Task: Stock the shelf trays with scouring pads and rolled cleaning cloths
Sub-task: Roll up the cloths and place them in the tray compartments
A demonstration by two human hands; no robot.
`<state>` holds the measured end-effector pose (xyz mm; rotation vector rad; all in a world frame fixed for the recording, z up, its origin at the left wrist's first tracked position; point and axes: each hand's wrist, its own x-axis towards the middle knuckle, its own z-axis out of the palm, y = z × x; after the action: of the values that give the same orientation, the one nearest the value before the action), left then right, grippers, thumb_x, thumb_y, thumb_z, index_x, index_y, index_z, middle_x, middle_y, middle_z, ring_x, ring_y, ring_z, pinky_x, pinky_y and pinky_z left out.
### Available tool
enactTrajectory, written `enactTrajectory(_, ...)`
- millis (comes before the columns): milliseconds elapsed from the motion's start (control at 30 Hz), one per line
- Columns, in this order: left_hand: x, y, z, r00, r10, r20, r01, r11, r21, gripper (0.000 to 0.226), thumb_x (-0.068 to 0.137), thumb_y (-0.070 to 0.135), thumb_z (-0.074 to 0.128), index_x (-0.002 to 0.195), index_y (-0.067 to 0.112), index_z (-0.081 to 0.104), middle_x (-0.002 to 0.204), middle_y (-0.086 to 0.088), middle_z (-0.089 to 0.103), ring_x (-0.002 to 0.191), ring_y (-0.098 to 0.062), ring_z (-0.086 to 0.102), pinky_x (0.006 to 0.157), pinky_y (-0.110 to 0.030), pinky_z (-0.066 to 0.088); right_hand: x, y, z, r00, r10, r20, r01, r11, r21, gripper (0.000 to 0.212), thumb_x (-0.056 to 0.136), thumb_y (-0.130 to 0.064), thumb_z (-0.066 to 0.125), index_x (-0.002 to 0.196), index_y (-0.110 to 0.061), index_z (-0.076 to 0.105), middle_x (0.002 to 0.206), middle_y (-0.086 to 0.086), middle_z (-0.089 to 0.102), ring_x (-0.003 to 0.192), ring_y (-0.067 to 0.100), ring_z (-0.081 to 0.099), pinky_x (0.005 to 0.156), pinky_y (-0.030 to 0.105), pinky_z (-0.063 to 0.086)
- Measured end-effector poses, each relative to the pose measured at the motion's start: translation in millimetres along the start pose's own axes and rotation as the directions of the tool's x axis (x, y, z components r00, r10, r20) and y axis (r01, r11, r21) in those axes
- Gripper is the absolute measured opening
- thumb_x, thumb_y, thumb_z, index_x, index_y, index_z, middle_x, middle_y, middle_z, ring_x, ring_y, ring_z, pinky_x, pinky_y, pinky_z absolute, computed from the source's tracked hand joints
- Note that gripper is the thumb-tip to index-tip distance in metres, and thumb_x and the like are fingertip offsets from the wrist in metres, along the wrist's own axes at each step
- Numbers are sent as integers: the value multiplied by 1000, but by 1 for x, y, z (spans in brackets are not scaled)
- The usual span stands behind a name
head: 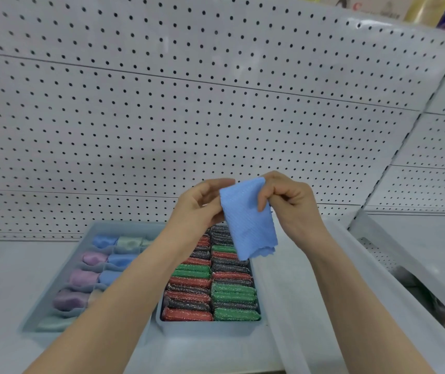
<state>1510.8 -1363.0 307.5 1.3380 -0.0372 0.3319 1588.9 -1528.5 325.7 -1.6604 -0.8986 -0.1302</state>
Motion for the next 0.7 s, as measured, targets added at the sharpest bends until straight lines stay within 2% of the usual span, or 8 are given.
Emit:
enactTrajectory(133, 0, 0, 0, 998, 38, -46, -35, 997, 72, 26, 92, -4, 56, 94, 18, 70, 89, 6, 71, 77, -10, 62, 63, -24, 53, -4, 4, 0, 997, -42, 66, 46, 997, -59, 51, 76, 20, 43, 59, -23, 64, 92, -3, 60, 85, 14, 58, 68, 23, 43)
enactTrajectory(233, 2, 4, -1, 991, 99, -89, -86, 987, 137, 45, 86, -15, 52, 76, 25, 72, 85, 11, 69, 74, -10, 61, 58, -24, 50, -7, 1, 0, 997, -41, 70, 39, 999, 32, 49, 84, 20, 40, 74, -19, 69, 102, 0, 62, 91, 17, 60, 74, 26, 47)
enactTrajectory(300, 3, 7, 0, 987, 122, -102, -105, 982, 157, 50, 86, -15, 54, 65, 26, 71, 85, 10, 69, 74, -12, 61, 59, -26, 50, -4, -5, -1, 996, 91, 27, -94, 978, 184, 40, 90, 11, 40, 93, -17, 67, 108, 6, 66, 95, 20, 64, 78, 29, 50)
enactTrajectory(367, 4, 10, 1, 983, 156, -98, -136, 973, 186, 46, 87, -13, 56, 63, 24, 71, 84, 11, 69, 74, -12, 62, 62, -27, 51, -1, -9, -1, 964, 257, 71, -266, 928, 260, 22, 97, -15, 46, 105, -25, 64, 109, 4, 69, 94, 18, 67, 78, 29, 52)
enactTrajectory(433, 4, 12, 2, 980, 178, -89, -155, 964, 218, 39, 87, -13, 56, 69, 18, 71, 84, 10, 69, 71, -11, 63, 60, -25, 51, -1, -8, 1, 946, 300, 121, -316, 937, 149, 22, 93, -34, 57, 110, -24, 65, 104, -1, 71, 92, 13, 68, 75, 26, 53)
enactTrajectory(567, 3, 9, 4, 977, 180, -111, -148, 957, 249, 34, 92, -5, 51, 101, 21, 71, 98, 0, 69, 75, -13, 66, 66, -29, 53, -1, -5, 7, 959, 277, 63, -283, 948, 145, 8, 89, -9, 68, 97, -8, 67, 82, -1, 72, 75, 11, 67, 66, 25, 53)
enactTrajectory(633, -1, 3, 1, 995, 71, -70, -60, 986, 153, 23, 98, 14, 54, 116, 23, 66, 102, 0, 70, 85, -17, 67, 73, -32, 55, 1, -4, 6, 958, 286, 14, -283, 940, 189, 3, 89, -7, 67, 93, -8, 66, 79, -3, 71, 71, 11, 65, 63, 23, 52)
enactTrajectory(700, -5, -4, -2, 998, -61, 8, 58, 982, 182, 34, 90, 31, 62, 120, 17, 63, 107, -2, 73, 95, -20, 71, 80, -36, 58, 3, -3, 6, 953, 302, -40, -285, 931, 228, 3, 89, -7, 67, 92, -8, 66, 78, -2, 71, 71, 11, 66, 62, 24, 53)
